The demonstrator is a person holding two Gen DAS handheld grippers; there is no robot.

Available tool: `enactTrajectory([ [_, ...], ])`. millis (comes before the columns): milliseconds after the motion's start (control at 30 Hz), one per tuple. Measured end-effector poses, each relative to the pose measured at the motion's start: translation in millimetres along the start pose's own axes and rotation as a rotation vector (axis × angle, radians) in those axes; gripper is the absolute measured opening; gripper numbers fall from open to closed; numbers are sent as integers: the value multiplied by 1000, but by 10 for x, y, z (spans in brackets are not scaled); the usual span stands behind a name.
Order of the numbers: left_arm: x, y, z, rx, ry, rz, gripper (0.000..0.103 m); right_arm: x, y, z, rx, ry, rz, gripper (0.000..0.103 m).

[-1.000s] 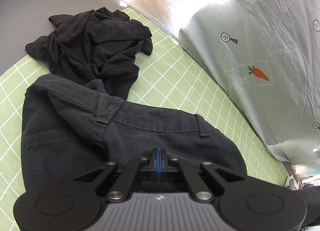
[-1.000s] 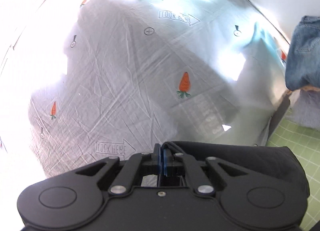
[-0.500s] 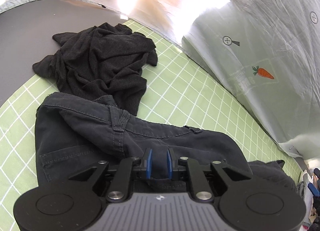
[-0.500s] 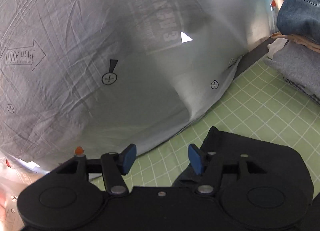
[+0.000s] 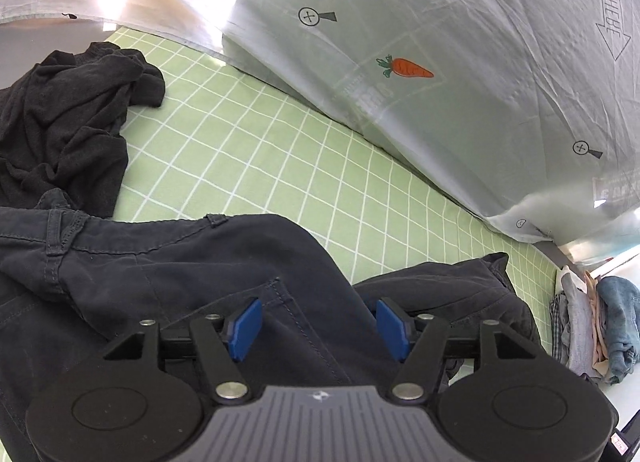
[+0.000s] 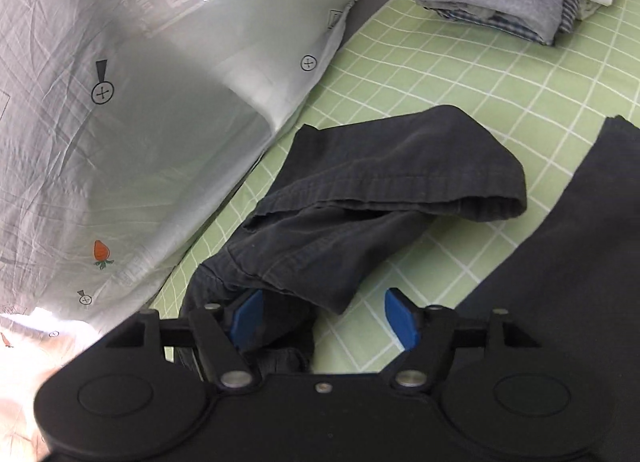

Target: Fold clothes

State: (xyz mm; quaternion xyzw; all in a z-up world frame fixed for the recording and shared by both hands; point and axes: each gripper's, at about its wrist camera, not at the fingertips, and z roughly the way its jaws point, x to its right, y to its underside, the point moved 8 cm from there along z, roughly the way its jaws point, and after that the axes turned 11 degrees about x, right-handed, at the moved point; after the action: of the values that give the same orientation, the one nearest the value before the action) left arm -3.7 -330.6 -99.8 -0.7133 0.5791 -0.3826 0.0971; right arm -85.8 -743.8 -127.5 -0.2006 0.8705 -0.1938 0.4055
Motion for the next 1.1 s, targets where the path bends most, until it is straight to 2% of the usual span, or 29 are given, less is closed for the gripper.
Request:
enactTrajectory([
  [133, 73, -3, 22, -3, 27, -70, 68, 209, -23, -15, 24, -34, 170, 70],
  [233, 142, -22, 47, -6, 50, -114, 76, 356, -94, 13, 57, -59, 326, 70],
  [300, 193, 11, 117, -21, 30, -94, 78, 451, -151, 40, 67, -15, 322, 70],
  [400, 259, 68, 248, -51, -10, -63, 80, 550, -218, 102, 53, 57, 212, 72],
  [467, 281, 104, 345, -69, -33, -60, 80, 595, -242, 179, 31, 50, 201, 72],
  [567, 317, 151, 478, -105, -57, -37, 81, 655, -294, 301, 15, 4, 255, 72],
  [733, 333, 197, 636, -163, -103, 17, 81, 678, -358, 560, -1, 34, 188, 72],
  [800, 279, 232, 727, -199, -129, 9, 77, 682, -365, 643, -2, 30, 194, 70],
  [833, 239, 246, 763, -211, -146, 6, 74, 683, -365, 672, 2, 29, 202, 66],
  [900, 157, 254, 795, -220, -189, 9, 51, 688, -359, 724, 12, 23, 221, 57],
  [933, 117, 255, 804, -222, -203, 8, 45, 696, -359, 729, 23, 15, 237, 50],
  [967, 78, 248, 797, -218, -202, 2, 31, 704, -358, 731, 35, 7, 253, 46],
  [1000, 33, 241, 792, -215, -194, -14, 9, 714, -358, 733, 47, -1, 270, 36],
  [1033, -24, 235, 790, -213, -172, -55, 2, 721, -364, 719, 70, -19, 291, 23],
  [1100, -162, 222, 759, -206, -127, -168, 0, 700, -419, 637, 123, -34, 287, 12],
])
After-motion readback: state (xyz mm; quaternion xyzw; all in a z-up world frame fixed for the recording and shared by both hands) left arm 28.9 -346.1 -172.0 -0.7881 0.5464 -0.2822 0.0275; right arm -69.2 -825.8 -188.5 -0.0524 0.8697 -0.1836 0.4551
